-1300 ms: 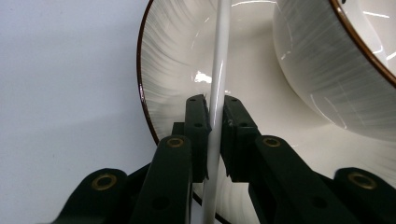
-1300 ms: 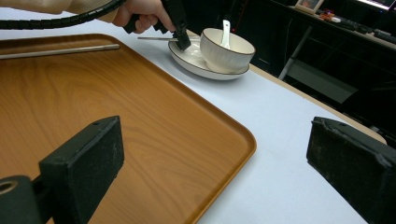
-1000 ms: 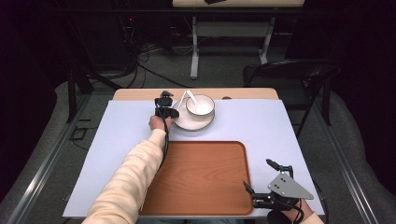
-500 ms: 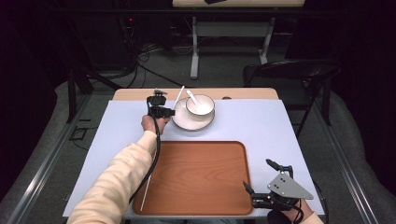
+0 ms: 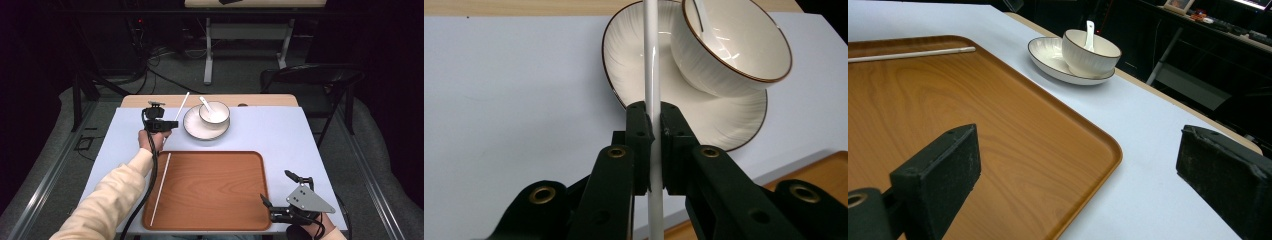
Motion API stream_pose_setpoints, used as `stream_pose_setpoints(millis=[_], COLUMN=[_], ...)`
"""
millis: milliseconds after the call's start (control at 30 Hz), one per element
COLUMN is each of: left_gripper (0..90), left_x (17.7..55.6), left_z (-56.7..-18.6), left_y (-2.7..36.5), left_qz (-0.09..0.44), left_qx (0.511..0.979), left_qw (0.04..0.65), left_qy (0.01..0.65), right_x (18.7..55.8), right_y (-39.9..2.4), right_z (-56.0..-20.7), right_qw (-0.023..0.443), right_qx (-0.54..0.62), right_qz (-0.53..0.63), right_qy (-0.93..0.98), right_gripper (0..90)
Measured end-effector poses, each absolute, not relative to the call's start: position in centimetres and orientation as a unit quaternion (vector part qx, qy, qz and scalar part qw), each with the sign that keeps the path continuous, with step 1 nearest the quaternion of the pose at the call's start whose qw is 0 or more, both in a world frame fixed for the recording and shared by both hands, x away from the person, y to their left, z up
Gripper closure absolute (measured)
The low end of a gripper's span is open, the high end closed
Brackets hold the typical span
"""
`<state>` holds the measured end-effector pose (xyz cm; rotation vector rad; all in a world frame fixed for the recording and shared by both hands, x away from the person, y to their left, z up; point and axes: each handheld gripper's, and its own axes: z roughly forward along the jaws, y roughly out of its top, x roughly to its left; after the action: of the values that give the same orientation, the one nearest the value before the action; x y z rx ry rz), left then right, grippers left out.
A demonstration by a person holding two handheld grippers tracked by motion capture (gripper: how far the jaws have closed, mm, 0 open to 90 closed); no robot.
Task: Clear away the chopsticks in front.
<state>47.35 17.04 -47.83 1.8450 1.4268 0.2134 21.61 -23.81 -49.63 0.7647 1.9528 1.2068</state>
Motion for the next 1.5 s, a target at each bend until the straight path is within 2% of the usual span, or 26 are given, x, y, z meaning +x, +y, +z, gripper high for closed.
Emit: stream_pose_setpoints(millis=[800,1033,1500], left_gripper=[84.8,84.8,84.7], left_x=[39.8,36.5,31.6], left_z=[-46.1,-46.8,-48.8], left_y=[20.0,20.3,21.5], left_qz=[0.081,0.076,0.082], left_qx=[0.729,0.734,0.707], left_qw=[0.427,0.430,0.440], left_qy=[0.530,0.521,0.548], right_x=[21.4,21.4,21.4], right_y=[-23.7,-23.6,-23.6], right_z=[-49.5,-49.5,-49.5], right_qw=[0.356,0.355,0.356], right_qx=[0.292,0.293,0.294], right_qz=[0.465,0.464,0.462], right_qy=[0.756,0.757,0.757], right_gripper=[4.9,5.0,5.1])
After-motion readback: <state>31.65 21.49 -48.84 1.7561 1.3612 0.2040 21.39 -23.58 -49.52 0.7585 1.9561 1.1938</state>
